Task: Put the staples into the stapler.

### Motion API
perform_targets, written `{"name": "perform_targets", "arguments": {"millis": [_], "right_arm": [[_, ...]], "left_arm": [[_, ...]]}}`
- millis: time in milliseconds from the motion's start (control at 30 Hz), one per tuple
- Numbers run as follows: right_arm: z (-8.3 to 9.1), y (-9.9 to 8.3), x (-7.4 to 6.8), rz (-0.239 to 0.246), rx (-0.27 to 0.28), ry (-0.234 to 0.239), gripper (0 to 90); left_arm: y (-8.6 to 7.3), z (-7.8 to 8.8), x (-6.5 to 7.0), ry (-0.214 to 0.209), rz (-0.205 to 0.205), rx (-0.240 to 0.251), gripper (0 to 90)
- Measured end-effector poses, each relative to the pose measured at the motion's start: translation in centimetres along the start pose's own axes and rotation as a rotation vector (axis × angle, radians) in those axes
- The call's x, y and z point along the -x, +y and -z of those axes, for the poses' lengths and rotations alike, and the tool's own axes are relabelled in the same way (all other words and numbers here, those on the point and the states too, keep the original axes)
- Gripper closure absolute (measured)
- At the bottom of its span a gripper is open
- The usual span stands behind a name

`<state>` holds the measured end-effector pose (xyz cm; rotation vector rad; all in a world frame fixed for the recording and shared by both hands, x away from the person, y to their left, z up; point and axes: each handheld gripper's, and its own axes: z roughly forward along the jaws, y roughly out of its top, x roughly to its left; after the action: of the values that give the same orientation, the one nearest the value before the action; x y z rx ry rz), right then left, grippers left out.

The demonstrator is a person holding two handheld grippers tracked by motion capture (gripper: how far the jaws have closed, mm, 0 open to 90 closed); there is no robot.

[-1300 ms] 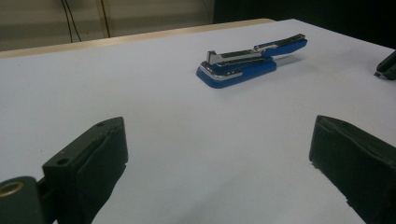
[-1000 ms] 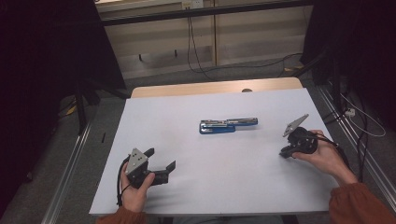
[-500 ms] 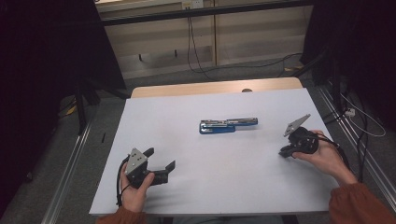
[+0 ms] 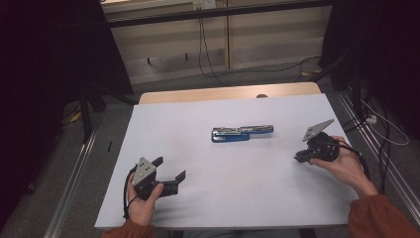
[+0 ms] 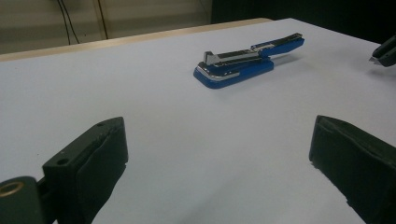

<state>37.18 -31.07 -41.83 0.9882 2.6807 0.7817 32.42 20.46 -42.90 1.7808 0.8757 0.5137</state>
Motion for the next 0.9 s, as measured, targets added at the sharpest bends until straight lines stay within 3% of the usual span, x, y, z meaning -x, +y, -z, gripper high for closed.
{"name": "perform_targets", "arguments": {"millis": [300, 500, 900], "right_arm": [[0.5, 0.2, 0.0, -0.006, 0.054, -0.002, 79.2], [0.6, 0.7, -0.6, 0.038, 0.075, 0.012, 79.3], [0.6, 2.5, -1.2, 0.07, 0.114, 0.024, 79.3]], "left_arm": [[0.0, -0.1, 0.0, -0.002, -0.003, -0.004, 4.6], [0.0, 0.0, 0.0, 0.002, 0.0, 0.001, 4.6], [0.0, 0.1, 0.0, 0.004, 0.003, 0.005, 4.6]]}}
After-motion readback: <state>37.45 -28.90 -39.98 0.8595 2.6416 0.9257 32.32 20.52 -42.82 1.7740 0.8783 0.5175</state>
